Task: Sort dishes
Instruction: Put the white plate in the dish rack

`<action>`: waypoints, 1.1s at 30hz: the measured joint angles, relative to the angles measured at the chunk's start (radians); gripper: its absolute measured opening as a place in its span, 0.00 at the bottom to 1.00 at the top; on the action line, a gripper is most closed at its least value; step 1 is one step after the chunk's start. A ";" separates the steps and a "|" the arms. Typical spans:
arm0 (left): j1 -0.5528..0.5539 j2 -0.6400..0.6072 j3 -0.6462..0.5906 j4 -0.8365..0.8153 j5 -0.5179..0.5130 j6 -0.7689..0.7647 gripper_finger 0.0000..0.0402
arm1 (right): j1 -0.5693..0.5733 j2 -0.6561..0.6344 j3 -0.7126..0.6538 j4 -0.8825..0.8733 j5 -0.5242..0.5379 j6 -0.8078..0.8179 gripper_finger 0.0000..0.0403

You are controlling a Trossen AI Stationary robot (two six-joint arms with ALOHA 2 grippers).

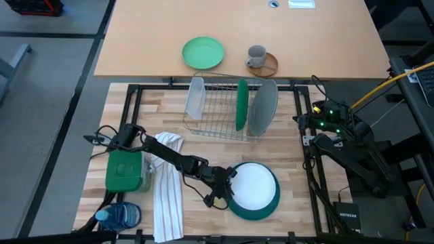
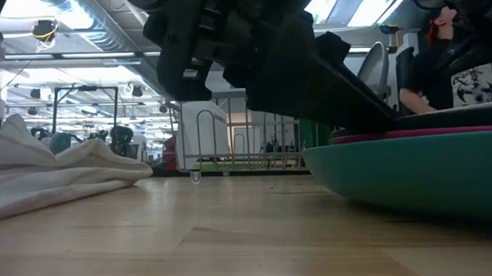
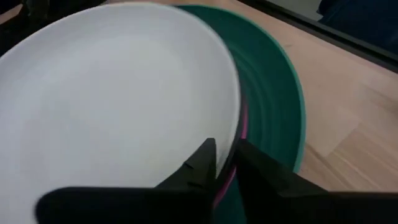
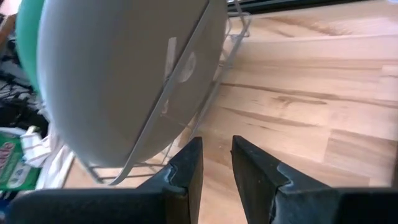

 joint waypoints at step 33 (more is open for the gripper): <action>0.011 -0.002 0.000 -0.002 -0.005 -0.006 0.01 | 0.000 -0.001 0.000 -0.097 -0.395 0.185 0.22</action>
